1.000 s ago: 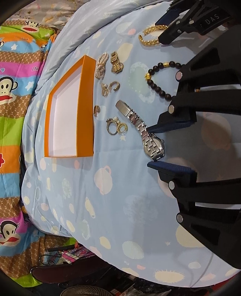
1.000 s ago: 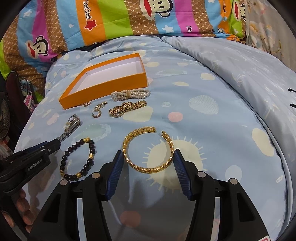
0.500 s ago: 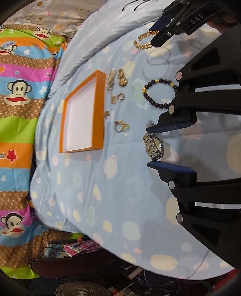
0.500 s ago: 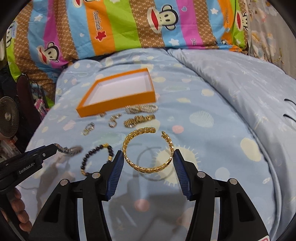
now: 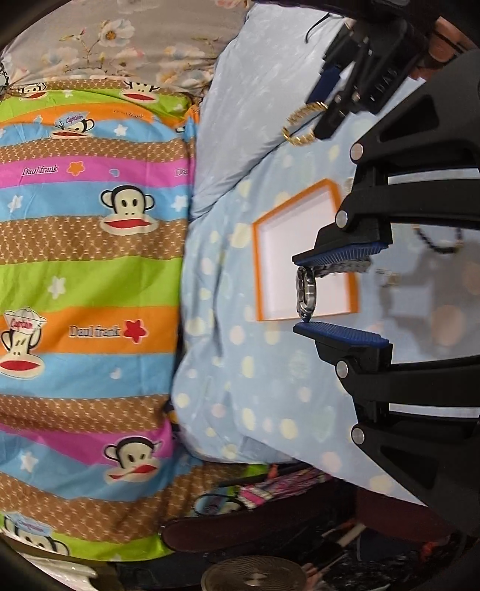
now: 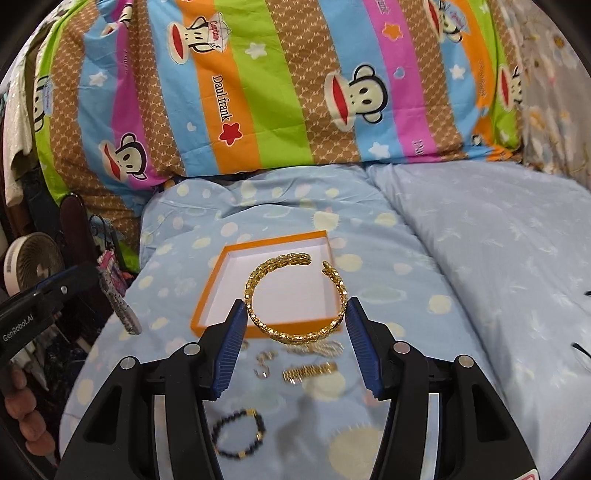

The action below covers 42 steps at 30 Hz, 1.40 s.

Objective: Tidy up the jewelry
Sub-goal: 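Carry both into the orange box and open both grippers to release them, then move the right gripper to the gold link watch and grasp it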

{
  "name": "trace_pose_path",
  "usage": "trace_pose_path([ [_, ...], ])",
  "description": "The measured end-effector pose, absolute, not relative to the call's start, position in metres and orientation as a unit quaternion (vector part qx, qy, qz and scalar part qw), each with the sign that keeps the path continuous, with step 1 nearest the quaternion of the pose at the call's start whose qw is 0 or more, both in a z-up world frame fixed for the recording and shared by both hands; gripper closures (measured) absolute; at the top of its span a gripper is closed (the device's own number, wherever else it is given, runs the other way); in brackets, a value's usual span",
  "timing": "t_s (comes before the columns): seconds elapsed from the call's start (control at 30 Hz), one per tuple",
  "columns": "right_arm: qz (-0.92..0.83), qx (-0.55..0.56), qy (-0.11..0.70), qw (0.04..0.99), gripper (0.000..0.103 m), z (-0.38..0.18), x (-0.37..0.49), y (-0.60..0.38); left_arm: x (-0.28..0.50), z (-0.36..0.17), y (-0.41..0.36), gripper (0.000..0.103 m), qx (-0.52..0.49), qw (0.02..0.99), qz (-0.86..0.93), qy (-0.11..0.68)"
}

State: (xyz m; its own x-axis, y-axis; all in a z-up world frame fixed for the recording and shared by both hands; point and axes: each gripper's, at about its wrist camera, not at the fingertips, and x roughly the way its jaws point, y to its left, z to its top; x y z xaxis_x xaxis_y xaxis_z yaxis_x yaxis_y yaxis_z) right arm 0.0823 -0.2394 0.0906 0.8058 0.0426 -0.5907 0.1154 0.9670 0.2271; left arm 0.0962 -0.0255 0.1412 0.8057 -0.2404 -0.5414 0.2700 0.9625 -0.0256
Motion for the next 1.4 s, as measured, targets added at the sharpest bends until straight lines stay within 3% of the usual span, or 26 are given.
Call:
trace_pose_path([
  [0.37,-0.022,0.109,0.384,0.917,0.049,0.014,0.211,-0.244,0.238,0.066,-0.075,0.078,0.037,0.934,-0.123,0.335],
  [0.63,-0.016,0.086,0.398,0.913,0.046,-0.014,0.244,-0.233,0.283,0.024,-0.069,0.077,0.024,0.928,-0.113,0.354],
  [0.73,-0.024,0.074,0.387,0.919,0.041,-0.011,0.237,-0.23,0.282,0.023,-0.065,0.059,0.022,0.93,-0.11,0.35],
  [0.97,-0.028,0.091,0.347,0.933,0.031,0.014,0.167,-0.235,0.235,0.039,-0.034,0.055,0.012,0.935,-0.104,0.338],
  [1.17,-0.042,0.111,0.355,0.927,0.031,0.003,0.095,-0.236,0.169,0.035,-0.002,0.047,0.001,0.934,-0.089,0.347],
  [1.4,-0.049,0.135,0.376,0.915,0.03,-0.018,0.042,-0.232,0.109,0.007,0.01,0.046,0.003,0.924,-0.081,0.375],
])
